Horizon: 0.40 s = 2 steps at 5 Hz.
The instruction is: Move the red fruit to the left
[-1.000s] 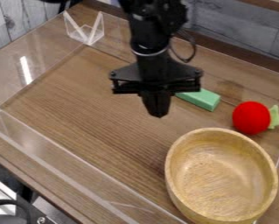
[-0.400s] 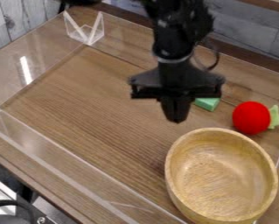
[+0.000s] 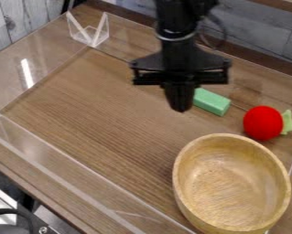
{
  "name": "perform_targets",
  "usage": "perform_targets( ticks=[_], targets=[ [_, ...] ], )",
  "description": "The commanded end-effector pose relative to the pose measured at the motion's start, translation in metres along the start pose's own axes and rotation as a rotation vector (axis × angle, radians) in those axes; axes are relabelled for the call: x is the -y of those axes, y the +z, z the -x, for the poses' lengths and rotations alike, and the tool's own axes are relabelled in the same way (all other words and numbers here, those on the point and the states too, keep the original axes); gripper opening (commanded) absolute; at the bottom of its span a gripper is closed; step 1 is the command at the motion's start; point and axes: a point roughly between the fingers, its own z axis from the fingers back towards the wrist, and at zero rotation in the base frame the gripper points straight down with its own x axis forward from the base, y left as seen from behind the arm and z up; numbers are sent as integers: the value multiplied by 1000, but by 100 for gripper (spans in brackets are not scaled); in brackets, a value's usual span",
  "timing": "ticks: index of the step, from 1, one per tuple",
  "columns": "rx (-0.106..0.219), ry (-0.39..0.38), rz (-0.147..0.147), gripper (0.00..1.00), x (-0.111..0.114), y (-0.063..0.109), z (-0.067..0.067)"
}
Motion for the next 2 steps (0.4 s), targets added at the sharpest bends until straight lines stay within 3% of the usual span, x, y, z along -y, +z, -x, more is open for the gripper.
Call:
perform_targets(
  ticks=[1,2],
  targets=[
    [47,5,16,0,-13,6,-4],
    [33,-27,33,100,8,10,-9]
  ],
)
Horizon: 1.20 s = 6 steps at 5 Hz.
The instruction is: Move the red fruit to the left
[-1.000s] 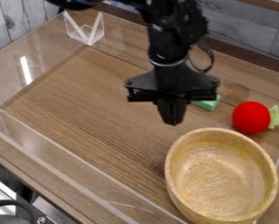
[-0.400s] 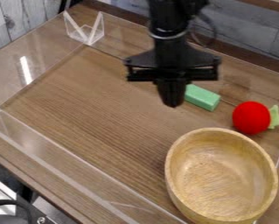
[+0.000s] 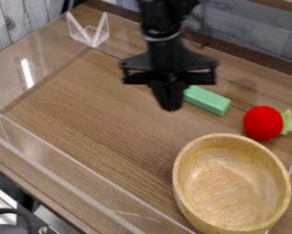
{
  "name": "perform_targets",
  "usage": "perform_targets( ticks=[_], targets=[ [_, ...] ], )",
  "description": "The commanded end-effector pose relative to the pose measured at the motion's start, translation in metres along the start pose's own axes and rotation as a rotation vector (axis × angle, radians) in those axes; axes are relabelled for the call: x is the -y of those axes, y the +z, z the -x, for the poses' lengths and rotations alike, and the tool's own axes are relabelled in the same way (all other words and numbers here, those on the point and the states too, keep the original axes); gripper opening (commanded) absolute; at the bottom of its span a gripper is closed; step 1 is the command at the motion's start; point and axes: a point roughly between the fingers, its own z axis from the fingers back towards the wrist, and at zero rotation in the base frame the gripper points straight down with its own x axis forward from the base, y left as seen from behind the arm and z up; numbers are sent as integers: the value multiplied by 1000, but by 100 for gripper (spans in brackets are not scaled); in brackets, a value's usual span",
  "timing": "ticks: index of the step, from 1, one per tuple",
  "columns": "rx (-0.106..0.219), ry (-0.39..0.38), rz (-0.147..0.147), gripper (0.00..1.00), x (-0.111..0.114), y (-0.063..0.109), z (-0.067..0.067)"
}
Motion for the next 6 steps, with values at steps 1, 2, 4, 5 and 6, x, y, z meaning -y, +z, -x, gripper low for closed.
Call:
perform_targets(
  ticks=[1,2,4,5,6],
  targets=[
    [42,-12,55,100,43,1,-16],
    [40,-8,75,100,78,-13,-20],
    [57,-20,108,100,107,-37,-33],
    [60,-67,126,0,113,-48,-32],
    [59,-131,135,0,116,-58,-33]
  ],
)
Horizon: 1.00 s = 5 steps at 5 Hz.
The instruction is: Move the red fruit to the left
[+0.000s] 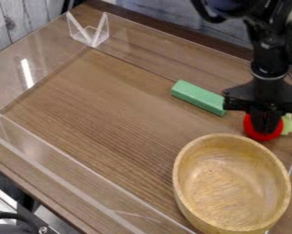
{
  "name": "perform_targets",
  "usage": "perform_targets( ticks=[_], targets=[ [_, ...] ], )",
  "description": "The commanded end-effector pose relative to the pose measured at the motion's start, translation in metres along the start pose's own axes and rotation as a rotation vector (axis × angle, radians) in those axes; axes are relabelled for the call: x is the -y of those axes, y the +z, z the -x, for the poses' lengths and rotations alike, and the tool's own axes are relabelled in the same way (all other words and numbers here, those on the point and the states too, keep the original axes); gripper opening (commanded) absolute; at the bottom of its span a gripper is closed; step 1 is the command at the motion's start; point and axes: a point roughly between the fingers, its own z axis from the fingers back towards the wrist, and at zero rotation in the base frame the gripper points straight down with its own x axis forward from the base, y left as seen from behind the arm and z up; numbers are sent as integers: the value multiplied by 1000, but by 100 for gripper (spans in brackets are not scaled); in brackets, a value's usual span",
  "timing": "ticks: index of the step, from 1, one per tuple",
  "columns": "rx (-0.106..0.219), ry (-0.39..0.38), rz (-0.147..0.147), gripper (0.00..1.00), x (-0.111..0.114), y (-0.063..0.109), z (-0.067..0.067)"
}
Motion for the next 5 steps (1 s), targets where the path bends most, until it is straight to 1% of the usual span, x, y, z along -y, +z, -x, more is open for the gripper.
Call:
perform_targets(
  ticks=[1,2,3,4,5],
  targets=[
    [42,-68,44,100,10,14,-13],
    [30,-115,46,100,6,15,-14],
    [53,-78,43,0,1,11,-22],
    [68,-62,40,100,-2,9,-24],
    [78,-63,38,0,1,7,-27]
  ],
)
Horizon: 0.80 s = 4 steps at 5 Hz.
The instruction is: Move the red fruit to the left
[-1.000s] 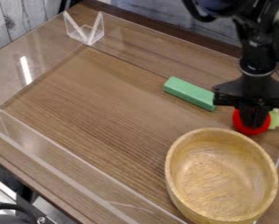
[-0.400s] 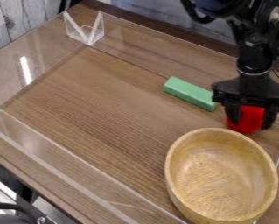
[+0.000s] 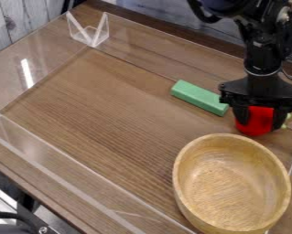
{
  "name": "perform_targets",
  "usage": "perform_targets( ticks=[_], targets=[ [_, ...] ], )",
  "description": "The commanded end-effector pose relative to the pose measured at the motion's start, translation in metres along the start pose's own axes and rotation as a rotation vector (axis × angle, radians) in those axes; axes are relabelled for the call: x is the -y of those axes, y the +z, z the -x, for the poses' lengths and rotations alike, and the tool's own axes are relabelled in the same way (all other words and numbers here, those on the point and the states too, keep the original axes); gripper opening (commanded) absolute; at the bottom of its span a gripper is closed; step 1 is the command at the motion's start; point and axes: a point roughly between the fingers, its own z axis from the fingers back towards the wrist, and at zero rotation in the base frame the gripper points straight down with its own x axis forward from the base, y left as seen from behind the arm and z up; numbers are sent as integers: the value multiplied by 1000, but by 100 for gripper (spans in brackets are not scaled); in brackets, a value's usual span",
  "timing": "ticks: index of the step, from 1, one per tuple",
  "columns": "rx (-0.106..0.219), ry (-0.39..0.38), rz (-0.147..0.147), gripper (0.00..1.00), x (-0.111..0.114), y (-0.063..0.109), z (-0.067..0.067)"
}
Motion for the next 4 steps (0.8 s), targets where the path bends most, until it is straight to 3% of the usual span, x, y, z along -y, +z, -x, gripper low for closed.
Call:
perform_targets(
  ticks=[1,2,3,4],
  targets=[
    [68,-5,31,0,11,12,-16],
    [56,-45,31,100,17,12,-11],
    [44,-83,32,100,21,11,-8],
    [37,-156,52,100,25,8,-13]
  ],
)
